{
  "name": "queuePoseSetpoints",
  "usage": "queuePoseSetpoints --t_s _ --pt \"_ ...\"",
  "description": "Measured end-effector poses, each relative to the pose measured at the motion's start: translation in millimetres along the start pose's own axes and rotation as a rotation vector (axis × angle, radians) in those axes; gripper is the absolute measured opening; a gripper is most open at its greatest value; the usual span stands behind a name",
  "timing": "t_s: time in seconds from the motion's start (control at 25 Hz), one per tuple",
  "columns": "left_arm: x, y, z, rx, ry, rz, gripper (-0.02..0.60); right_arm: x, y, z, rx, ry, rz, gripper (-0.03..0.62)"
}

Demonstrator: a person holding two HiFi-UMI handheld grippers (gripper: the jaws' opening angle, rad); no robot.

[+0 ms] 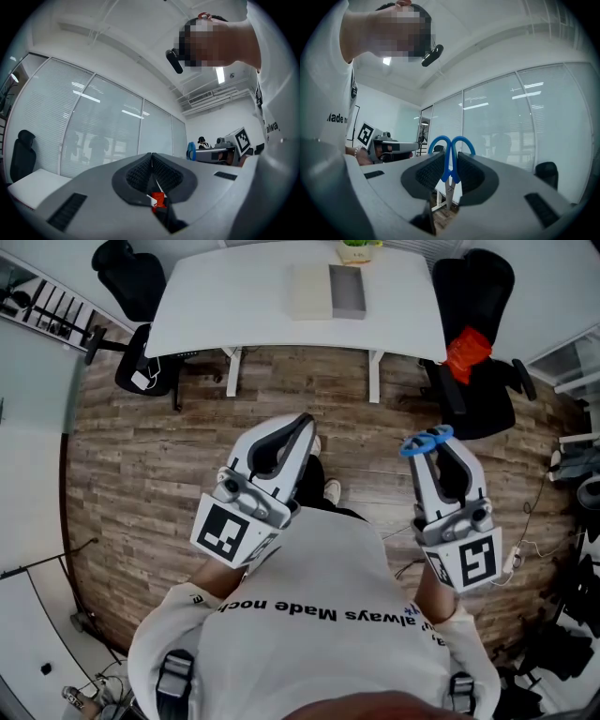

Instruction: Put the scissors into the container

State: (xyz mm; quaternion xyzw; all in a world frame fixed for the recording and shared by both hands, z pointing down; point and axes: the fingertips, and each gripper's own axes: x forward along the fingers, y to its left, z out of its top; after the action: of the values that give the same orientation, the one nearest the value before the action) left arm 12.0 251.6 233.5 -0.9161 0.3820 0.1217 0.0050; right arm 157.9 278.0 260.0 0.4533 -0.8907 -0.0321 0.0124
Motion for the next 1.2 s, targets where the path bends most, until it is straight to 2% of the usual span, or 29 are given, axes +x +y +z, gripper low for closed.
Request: queuePoseSetpoints --t_s 1.2 --pt "65 81 -7 -0.012 -0.014 0.008 0.02 93 -51 -1 -0.005 0.016 0.013 0.097"
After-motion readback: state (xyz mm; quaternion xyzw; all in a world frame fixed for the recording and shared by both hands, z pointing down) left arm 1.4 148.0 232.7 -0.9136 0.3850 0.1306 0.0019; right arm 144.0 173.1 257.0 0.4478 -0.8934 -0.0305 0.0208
